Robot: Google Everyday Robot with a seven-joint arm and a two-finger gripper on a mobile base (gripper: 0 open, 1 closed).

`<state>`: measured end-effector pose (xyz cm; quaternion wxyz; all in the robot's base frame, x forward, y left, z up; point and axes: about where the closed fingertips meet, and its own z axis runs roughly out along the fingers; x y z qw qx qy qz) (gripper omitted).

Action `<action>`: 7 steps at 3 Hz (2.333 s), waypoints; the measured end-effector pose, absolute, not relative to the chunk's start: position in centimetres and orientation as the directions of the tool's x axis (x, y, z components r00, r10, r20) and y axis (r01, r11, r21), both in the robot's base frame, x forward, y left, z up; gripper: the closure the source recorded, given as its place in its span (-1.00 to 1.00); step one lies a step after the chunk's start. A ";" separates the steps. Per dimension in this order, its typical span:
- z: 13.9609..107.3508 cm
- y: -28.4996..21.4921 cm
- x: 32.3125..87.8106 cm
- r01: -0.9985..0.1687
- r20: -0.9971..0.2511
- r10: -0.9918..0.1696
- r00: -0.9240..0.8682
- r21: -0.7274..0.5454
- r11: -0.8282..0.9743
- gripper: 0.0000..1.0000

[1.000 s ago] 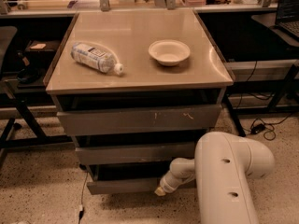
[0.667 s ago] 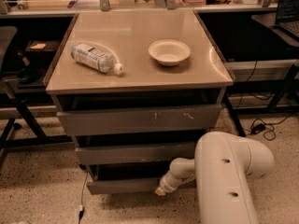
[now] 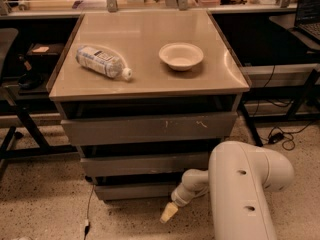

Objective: Close bottom drawer

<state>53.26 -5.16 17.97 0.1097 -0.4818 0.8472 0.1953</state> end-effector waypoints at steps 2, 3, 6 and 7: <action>19.3 -7.0 52.1 -0.833 -0.364 -0.750 -0.553 0.207 0.514 -1.00; 25.1 -14.0 54.1 -0.677 -0.343 -0.612 -0.713 0.106 0.729 -1.00; 36.8 -22.5 57.4 -0.239 -0.445 -0.218 -0.869 -0.010 0.971 -1.00; 36.7 -26.1 57.6 -0.122 -0.428 -0.114 -0.897 -0.009 0.992 -1.00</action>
Offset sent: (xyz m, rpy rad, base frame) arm -0.0898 -0.1528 0.1092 -0.1645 -0.0841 -0.4686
